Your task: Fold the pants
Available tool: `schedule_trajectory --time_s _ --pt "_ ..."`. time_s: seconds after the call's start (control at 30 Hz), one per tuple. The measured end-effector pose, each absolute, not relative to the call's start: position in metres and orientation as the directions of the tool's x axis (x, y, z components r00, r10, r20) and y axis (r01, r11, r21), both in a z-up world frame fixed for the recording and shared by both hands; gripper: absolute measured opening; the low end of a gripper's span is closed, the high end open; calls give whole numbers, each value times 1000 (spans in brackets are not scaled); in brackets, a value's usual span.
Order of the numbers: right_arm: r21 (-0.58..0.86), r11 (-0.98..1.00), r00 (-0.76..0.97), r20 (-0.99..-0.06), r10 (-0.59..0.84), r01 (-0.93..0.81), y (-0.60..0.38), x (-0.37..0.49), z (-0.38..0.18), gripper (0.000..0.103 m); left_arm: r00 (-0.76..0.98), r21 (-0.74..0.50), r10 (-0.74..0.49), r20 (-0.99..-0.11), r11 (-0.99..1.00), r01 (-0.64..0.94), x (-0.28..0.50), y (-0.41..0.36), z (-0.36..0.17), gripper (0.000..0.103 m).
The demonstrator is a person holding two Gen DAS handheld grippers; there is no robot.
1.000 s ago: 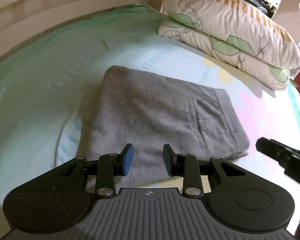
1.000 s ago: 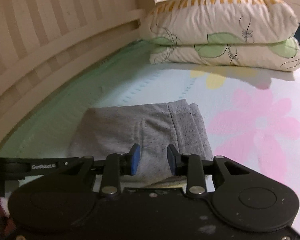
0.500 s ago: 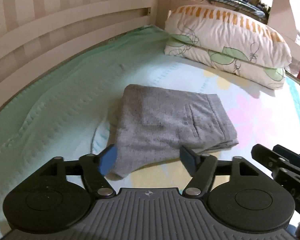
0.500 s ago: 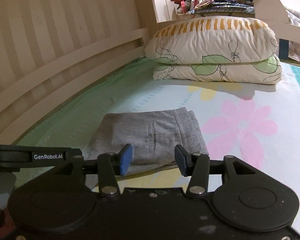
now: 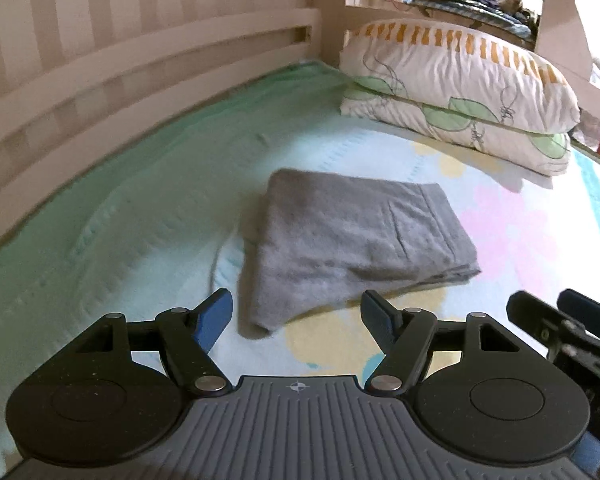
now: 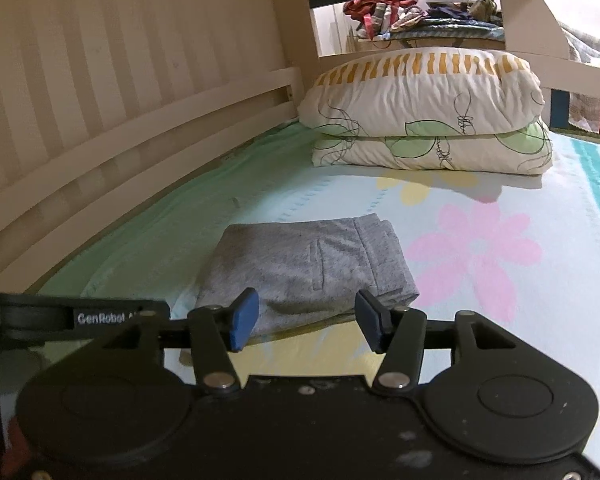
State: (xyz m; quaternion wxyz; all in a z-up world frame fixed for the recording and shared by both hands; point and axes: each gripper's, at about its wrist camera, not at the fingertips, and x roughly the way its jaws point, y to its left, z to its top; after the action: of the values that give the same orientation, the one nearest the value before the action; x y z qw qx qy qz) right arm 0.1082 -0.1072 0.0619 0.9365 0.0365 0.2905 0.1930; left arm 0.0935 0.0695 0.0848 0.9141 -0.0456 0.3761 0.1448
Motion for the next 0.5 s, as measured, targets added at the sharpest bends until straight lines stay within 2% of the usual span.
schedule_trajectory --time_s 0.23,0.37,0.5 --pt "167 920 766 -512 388 -354 -107 100 66 59 698 -6 199 -687 960 -279 89 64 88 69" --pt "155 921 774 -503 385 -357 -109 97 69 60 718 8 223 -660 957 -290 84 59 88 69" --pt "164 922 774 -505 383 -350 -110 95 68 61 704 17 217 -677 960 -280 87 57 86 69"
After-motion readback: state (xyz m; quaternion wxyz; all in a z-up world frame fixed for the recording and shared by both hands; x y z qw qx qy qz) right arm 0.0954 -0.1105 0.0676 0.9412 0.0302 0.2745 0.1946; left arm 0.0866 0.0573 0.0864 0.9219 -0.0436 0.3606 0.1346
